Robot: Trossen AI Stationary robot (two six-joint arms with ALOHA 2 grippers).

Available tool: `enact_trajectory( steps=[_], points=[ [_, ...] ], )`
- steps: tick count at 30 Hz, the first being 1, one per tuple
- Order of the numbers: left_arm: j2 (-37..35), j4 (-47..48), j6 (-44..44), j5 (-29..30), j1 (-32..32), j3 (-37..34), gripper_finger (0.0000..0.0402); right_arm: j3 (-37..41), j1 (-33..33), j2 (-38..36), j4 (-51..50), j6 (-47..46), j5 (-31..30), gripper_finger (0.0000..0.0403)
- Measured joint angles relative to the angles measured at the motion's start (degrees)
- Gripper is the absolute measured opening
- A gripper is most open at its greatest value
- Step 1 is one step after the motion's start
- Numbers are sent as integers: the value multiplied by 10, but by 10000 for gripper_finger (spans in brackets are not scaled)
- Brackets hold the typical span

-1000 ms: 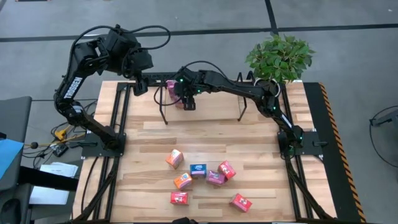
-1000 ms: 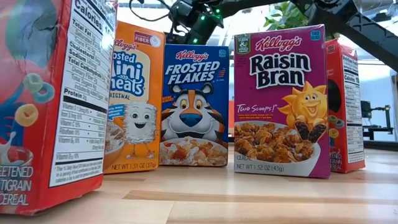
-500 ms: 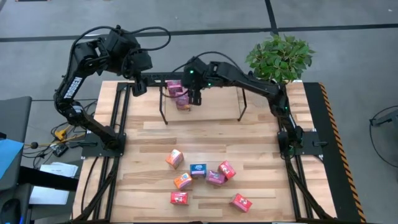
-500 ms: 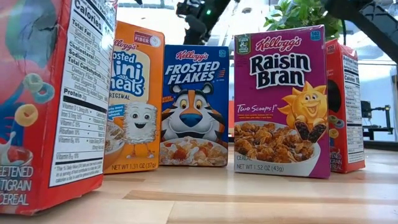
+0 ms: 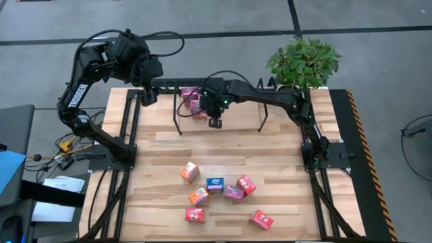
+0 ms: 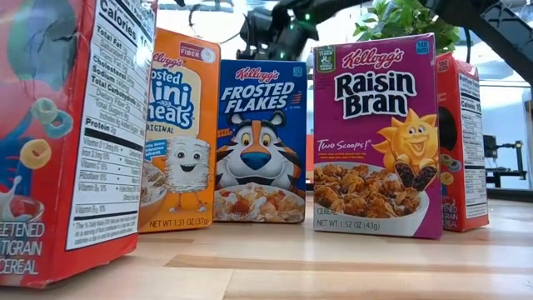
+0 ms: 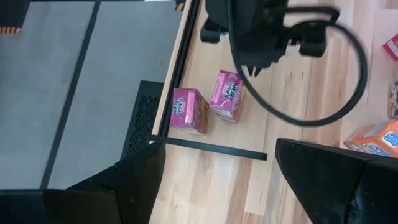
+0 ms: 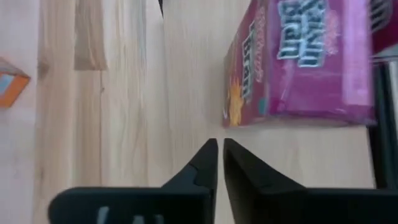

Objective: Stack cereal on shelf
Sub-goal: Put the top purple cereal box on the shelf aligned with the other purple cereal box

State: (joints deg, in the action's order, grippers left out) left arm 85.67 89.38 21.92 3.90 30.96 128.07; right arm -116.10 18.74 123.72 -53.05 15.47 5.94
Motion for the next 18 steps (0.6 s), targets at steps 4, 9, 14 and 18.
enact_trajectory(
  steps=[4, 9, 14, 18],
  points=[
    [0, 0, 0, 0, 0, 0, 297, 27, -1, 0, 64, 0, 0, 31],
    [0, -1, -1, 0, 0, 0, 297, 31, 0, 0, 105, 14, 0, 24],
    [0, -1, -1, 0, 0, 0, 297, 31, -2, 3, 144, 24, 1, 35],
    [0, -1, 3, 0, 0, 0, 297, 31, -8, -3, 116, 24, 2, 40]
  ],
)
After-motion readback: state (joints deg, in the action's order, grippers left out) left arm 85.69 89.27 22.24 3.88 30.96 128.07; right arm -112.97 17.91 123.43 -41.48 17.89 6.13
